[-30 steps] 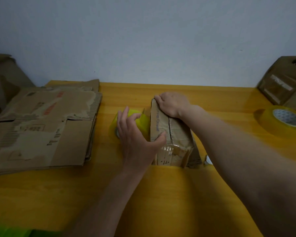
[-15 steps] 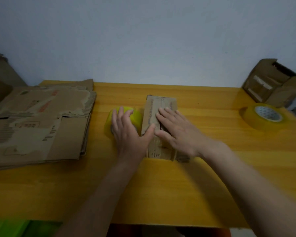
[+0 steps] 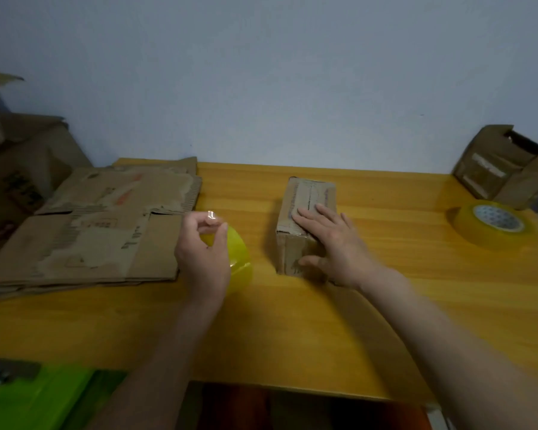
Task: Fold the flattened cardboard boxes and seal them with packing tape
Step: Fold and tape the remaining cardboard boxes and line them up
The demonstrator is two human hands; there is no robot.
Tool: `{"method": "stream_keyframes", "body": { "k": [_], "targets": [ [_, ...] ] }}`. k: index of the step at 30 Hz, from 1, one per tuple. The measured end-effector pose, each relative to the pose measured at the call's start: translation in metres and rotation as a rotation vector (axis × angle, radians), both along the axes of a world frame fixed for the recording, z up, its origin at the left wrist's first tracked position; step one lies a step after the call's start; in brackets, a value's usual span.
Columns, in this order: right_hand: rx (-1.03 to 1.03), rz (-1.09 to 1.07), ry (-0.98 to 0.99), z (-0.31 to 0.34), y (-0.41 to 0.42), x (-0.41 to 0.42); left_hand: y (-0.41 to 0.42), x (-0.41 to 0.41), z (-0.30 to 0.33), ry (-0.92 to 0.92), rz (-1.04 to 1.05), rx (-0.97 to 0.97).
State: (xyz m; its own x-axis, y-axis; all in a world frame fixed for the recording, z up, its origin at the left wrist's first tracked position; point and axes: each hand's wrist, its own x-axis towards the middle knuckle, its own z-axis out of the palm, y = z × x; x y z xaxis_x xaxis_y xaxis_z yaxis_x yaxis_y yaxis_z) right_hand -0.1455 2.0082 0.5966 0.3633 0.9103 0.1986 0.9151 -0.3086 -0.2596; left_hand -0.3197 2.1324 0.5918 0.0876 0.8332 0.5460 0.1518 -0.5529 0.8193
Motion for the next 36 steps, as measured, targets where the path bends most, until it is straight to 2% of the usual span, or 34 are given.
{"method": "stream_keyframes", "body": {
  "k": [2, 4, 6, 9, 12, 16, 19, 22, 25, 31, 36],
  "targets": [
    [0.068, 0.015, -0.038, 0.009, -0.003, -0.008, -0.008, -0.011, 0.008, 0.010, -0.054, 0.040],
    [0.275, 0.074, 0.005, 0.021, -0.009, -0.029, -0.018, -0.017, 0.021, -0.021, -0.111, 0.057],
    [0.373, 0.126, 0.221, 0.028, -0.017, -0.057, -0.028, -0.019, 0.034, -0.081, -0.156, 0.053],
    [0.403, 0.174, 0.560, 0.017, -0.033, -0.093, -0.042, -0.014, 0.049, -0.195, -0.190, -0.012],
    [0.460, 0.130, 0.634, -0.010, -0.044, -0.108, -0.054, -0.004, 0.062, -0.332, -0.207, -0.093],
    [0.728, -0.086, 0.739, -0.022, -0.050, -0.111, -0.074, 0.008, 0.075, -0.591, -0.273, -0.393],
    [0.987, -0.139, 0.740, -0.009, -0.061, -0.096, -0.093, 0.013, 0.073, -0.656, -0.400, -0.626],
    [1.031, -0.155, 0.700, 0.002, -0.074, -0.079, -0.095, 0.014, 0.070, -0.711, -0.484, -0.801],
    [0.970, -0.211, 0.715, 0.004, -0.083, -0.063, -0.093, 0.016, 0.067, -0.689, -0.588, -0.917],
    [1.080, -0.274, 0.690, 0.018, -0.091, -0.044, -0.091, 0.014, 0.047, -0.420, -0.654, -1.001],
    [1.155, -0.283, 0.695, 0.019, -0.086, -0.040, -0.096, 0.017, 0.036, -0.398, -0.671, -1.160]
  ]
}}
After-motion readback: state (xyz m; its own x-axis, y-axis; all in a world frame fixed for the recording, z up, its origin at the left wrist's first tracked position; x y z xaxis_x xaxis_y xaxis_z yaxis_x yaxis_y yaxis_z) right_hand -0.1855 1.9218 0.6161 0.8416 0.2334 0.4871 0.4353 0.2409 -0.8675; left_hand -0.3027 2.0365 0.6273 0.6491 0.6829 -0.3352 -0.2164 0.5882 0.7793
